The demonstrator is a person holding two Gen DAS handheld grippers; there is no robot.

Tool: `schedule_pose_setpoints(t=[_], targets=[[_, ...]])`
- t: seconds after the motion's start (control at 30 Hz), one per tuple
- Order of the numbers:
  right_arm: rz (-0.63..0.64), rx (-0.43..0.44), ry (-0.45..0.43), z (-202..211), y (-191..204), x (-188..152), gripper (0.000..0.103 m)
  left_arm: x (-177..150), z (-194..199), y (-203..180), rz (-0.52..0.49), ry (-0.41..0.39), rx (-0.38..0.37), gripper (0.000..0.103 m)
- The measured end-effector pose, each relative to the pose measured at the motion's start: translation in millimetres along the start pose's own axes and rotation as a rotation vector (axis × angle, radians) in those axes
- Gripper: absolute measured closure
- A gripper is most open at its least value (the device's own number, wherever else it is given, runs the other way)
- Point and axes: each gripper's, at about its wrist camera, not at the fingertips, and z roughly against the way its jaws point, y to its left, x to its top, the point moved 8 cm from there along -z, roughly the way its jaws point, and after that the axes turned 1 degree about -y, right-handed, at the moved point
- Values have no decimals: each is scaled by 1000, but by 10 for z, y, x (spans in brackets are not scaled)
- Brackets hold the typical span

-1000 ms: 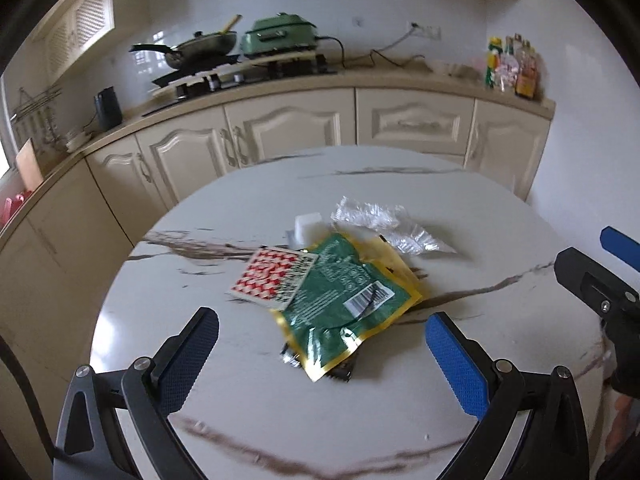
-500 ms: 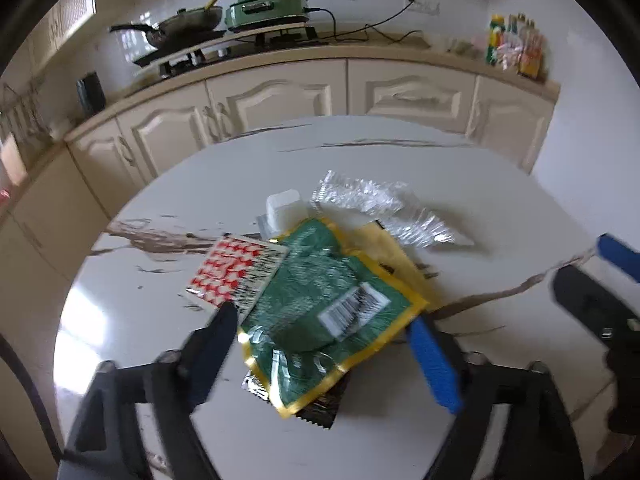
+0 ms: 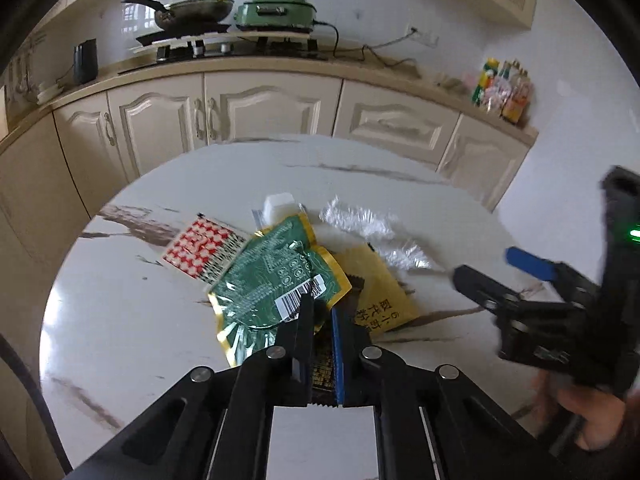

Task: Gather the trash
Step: 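Move both open tools over the pile of packets on the table, then grasp the clear plastic bag with the right gripper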

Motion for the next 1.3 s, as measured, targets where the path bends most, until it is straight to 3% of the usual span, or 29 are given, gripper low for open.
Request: schedule_pose_setpoints(t=[0.2,0.37,0.43,0.47,0.5,0.63,0.77,0.83,0.9,0.93,1.07,1.23,1.3], targets=[[13,85,55,-392,207,175,0,57,297,-18,22,-43,-57,101],[60,97,126,-696,405,233,4,57,574,60,35,-73,-85,101],[73,76,164,-792,432,217,34,58,669,115,45,-78,-95,101],[87,62,158,-797,444,229,40,57,699,129,49,-82,-98,101],[96,62,158,-799,458,225,56,48,726,147,51,-83,-97,101],[119,78,163,-780,534,205,82,-32,843,220,57,-69,-124,101],[121,67,128,-587,573,193,86,-135,839,297,25,-54,-61,92],[108,78,109,-451,593,167,86,-196,776,355,34,-35,-41,77],[105,85,105,-374,617,126,86,-228,723,404,40,-34,-15,50],[97,91,100,-339,623,108,86,-255,672,428,48,-29,-1,46],[105,84,98,-286,639,98,86,-373,568,484,78,8,17,42],[118,80,83,-298,701,172,86,-340,398,436,120,67,-37,41],[115,96,90,-326,726,169,86,-310,340,393,104,78,-42,36]])
